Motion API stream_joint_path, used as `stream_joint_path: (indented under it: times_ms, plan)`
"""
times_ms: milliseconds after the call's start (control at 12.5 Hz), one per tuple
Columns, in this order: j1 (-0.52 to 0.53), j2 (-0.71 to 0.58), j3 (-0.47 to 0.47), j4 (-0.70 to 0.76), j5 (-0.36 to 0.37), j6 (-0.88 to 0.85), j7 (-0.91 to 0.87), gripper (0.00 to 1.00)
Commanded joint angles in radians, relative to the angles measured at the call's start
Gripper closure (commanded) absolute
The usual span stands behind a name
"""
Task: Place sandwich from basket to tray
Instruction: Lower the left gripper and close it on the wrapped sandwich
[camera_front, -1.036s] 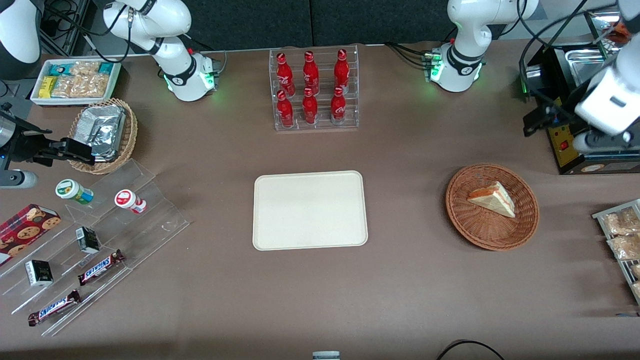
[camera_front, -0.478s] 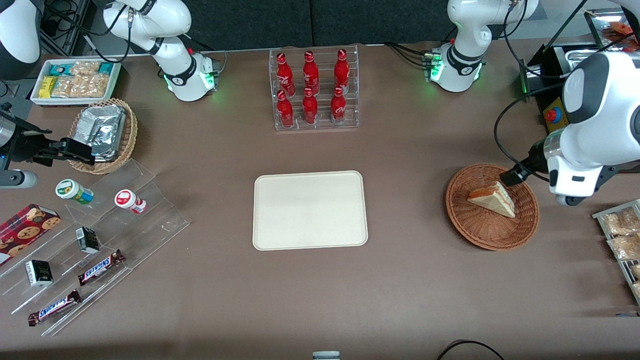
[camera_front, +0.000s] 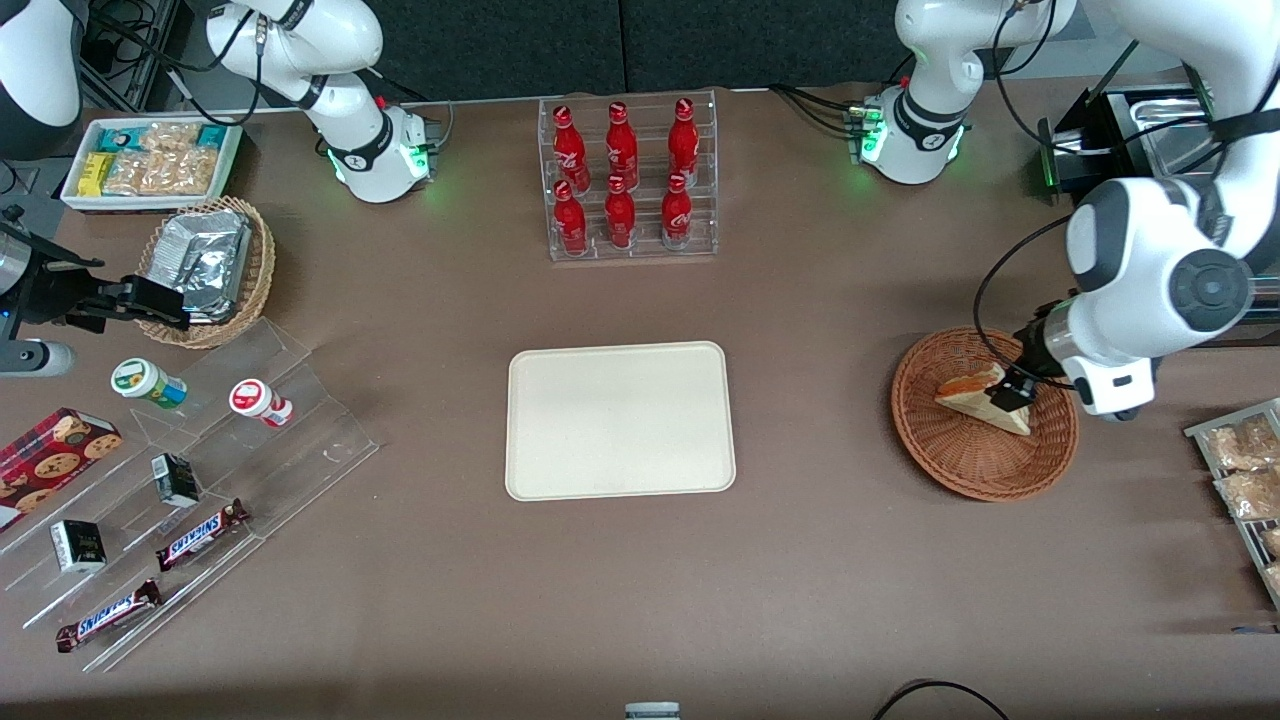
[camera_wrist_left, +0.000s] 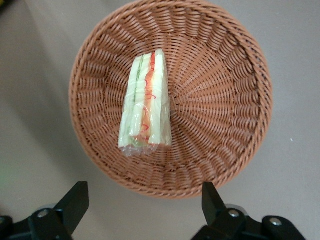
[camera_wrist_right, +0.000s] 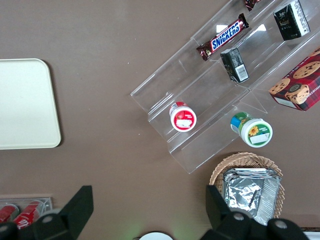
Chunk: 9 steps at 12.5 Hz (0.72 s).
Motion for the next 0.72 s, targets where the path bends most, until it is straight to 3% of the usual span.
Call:
stream_joint_path:
  times_ms: [0,638]
  plan:
    - [0.002,-0.026,-0.003,-0.102,0.008,0.118,-0.055,0.0]
    - [0.003,0.052,0.093,-0.125,0.003,0.241,-0.058,0.0]
